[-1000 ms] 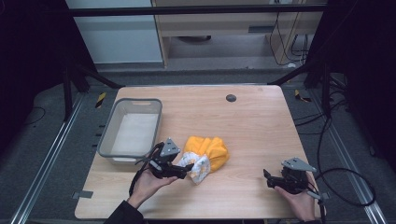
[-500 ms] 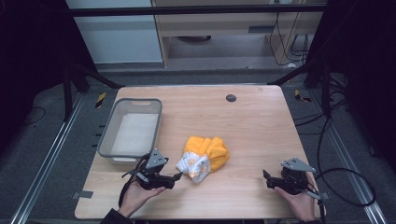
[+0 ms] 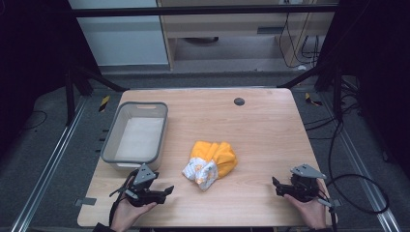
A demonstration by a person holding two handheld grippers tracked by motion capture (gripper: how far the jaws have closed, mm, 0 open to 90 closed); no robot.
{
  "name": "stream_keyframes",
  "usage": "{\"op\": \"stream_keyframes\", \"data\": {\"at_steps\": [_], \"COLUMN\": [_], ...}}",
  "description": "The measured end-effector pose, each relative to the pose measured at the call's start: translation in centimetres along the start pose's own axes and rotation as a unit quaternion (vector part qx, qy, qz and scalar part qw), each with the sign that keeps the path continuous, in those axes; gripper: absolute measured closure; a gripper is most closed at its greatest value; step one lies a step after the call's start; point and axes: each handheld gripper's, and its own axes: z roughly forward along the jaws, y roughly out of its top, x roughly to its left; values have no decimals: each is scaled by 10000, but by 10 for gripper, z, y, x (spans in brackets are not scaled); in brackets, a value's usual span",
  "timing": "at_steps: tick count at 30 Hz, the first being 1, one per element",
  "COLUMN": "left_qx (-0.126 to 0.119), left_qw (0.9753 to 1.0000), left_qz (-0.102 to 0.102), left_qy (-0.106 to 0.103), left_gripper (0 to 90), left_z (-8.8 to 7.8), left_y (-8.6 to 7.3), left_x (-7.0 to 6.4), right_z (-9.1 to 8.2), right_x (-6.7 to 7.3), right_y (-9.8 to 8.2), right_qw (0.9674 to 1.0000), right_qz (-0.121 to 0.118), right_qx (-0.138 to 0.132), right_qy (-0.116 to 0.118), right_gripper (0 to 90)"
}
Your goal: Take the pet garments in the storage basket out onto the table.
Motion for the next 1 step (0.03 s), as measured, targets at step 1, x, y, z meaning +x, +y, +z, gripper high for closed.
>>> {"op": "stream_keyframes", "data": {"at_steps": [1], "left_qx": [-8], "left_qw": [10000], "left_qz": [-42], "left_qy": [53], "left_gripper": [221], "left_z": [-2], "left_y": [-3], "left_x": [3], "right_z": [0], "right_x": [0], "right_y": [0], "right_qw": [10000], "right_qz": [2], "right_qx": [1], "right_qy": [-1], "right_gripper": [90]}}
